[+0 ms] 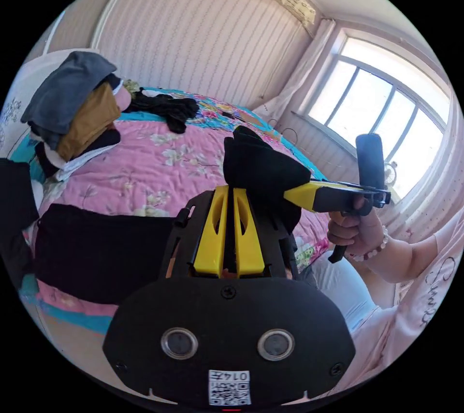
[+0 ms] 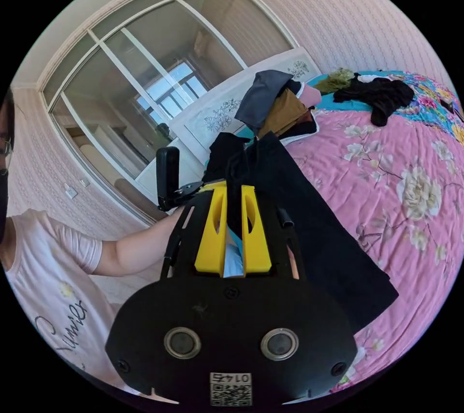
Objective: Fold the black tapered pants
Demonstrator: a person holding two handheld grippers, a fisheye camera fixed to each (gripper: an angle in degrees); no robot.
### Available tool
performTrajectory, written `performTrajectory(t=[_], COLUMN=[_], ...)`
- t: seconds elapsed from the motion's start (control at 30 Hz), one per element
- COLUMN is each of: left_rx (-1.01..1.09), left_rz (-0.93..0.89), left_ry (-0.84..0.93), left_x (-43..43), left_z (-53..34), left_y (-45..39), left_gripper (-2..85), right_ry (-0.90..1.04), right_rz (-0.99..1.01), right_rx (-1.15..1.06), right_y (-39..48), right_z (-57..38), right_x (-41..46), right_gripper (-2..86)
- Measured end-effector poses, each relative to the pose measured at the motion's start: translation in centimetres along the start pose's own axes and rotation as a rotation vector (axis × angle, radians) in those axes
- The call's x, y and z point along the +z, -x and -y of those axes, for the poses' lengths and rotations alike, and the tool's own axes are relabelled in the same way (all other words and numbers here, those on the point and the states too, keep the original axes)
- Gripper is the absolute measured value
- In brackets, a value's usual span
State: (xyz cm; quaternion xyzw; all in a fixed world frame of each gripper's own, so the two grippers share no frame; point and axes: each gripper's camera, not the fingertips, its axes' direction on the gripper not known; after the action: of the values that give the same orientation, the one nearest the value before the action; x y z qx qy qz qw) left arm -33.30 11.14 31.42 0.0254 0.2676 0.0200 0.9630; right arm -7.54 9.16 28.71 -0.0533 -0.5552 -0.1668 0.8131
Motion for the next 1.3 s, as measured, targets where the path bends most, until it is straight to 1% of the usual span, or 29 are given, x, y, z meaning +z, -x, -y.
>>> performTrajectory(t=[0.1, 0.13, 0.17, 0.23, 0.3, 0.33, 0.4, 0.47, 0.53, 0.63, 0.7, 0.77, 0.83, 0.9, 0.97, 1.0, 1.03, 1.07, 1.1, 1.13, 1.2, 1.23, 1.3], left_rx=[-0.121, -0.178, -0.210, -0.323, -0.399, -0.450, -0.483, -0.495, -0.497, -0.496, -0.488, -0.485, -0.465, -0.443, -0.435, -0.433, -0.468, -0.480, -0.507, -0.515, -0.500, -0.500, -0.500], left_rz=[0.053, 0.100, 0.119, 0.156, 0.190, 0.234, 0.261, 0.251, 0.256, 0.258, 0.258, 0.261, 0.263, 0.288, 0.330, 0.365, 0.392, 0.394, 0.377, 0.351, 0.327, 0.309, 0.283], left_ry=[-0.049, -0.062, -0.062, -0.029, 0.024, 0.013, -0.018, -0.068, -0.100, -0.159, -0.181, -0.206, -0.239, -0.259, -0.229, -0.171, -0.112, -0.091, -0.081, -0.096, -0.119, -0.152, -0.209], left_x=[-3.2, -4.4, -4.9, -6.5, -7.2, -7.9, -9.5, -11.4, -13.7, -16.4, -17.6, -18.5, -19.4, -19.6, -18.6, -17.5, -16.3, -16.0, -15.6, -15.6, -16.3, -17.2, -19.0], left_z=[-0.7, -1.0, -1.2, -2.7, -4.5, -6.1, -8.3, -10.3, -12.7, -15.2, -16.2, -16.8, -16.6, -15.8, -14.8, -14.2, -14.1, -14.1, -14.3, -14.4, -14.7, -15.1, -15.9], left_y=[7.1, 9.9, 11.4, 17.3, 20.9, 22.5, 23.9, 24.5, 24.6, 24.1, 23.7, 23.2, 22.4, 21.9, 22.4, 23.3, 24.6, 25.1, 26.1, 26.6, 26.8, 26.9, 26.7], left_gripper=[-0.9, -0.9, -0.9, -0.8, -0.7, -0.7, -0.9, -0.9, -1.0, -1.0, -0.9, -0.8, -0.4, 0.2, 1.4, 2.9, 4.6, 5.5, 5.6, 5.0, 2.5, 0.2, -0.5], right_ry=[0.051, 0.058, 0.060, 0.106, 0.162, 0.183, 0.236, 0.244, 0.174, 0.195, 0.225, 0.273, 0.367, 0.387, 0.396, 0.422, 0.472, 0.501, 0.548, 0.571, 0.546, 0.523, 0.504], right_rz=[0.008, -0.001, -0.014, -0.045, -0.067, -0.093, -0.161, -0.143, -0.081, -0.110, -0.167, -0.206, -0.208, -0.242, -0.269, -0.285, -0.319, -0.344, -0.388, -0.380, -0.340, -0.323, -0.302], right_rx=[-0.011, -0.004, 0.002, 0.021, 0.049, 0.049, 0.043, 0.052, -0.028, -0.134, -0.160, -0.151, -0.165, -0.202, -0.232, -0.240, -0.255, -0.261, -0.260, -0.236, -0.226, -0.252, -0.308], right_y=[2.0, 2.8, 3.2, 4.4, 4.7, 4.9, 5.0, 5.0, 5.8, 6.3, 5.8, 5.1, 5.6, 6.8, 7.7, 7.8, 7.7, 7.5, 7.1, 6.8, 6.9, 7.4, 8.5], right_z=[5.1, 6.9, 7.7, 10.5, 11.6, 11.8, 11.8, 12.0, 11.9, 11.5, 11.2, 11.4, 12.2, 12.7, 12.8, 12.9, 13.0, 13.1, 13.4, 14.0, 15.0, 15.6, 16.4], right_x=[8.2, 11.6, 13.3, 20.1, 25.0, 27.6, 30.6, 31.3, 29.4, 27.3, 26.8, 27.5, 30.1, 32.2, 34.3, 35.8, 37.3, 37.9, 38.9, 39.1, 38.5, 38.0, 37.2], right_gripper=[4.7, 4.7, 4.8, 5.0, 5.5, 6.0, 6.7, 7.1, 6.8, 6.8, 7.1, 7.8, 9.0, 10.3, 10.7, 10.6, 10.3, 10.0, 8.8, 7.0, 3.7, 2.9, 2.0])
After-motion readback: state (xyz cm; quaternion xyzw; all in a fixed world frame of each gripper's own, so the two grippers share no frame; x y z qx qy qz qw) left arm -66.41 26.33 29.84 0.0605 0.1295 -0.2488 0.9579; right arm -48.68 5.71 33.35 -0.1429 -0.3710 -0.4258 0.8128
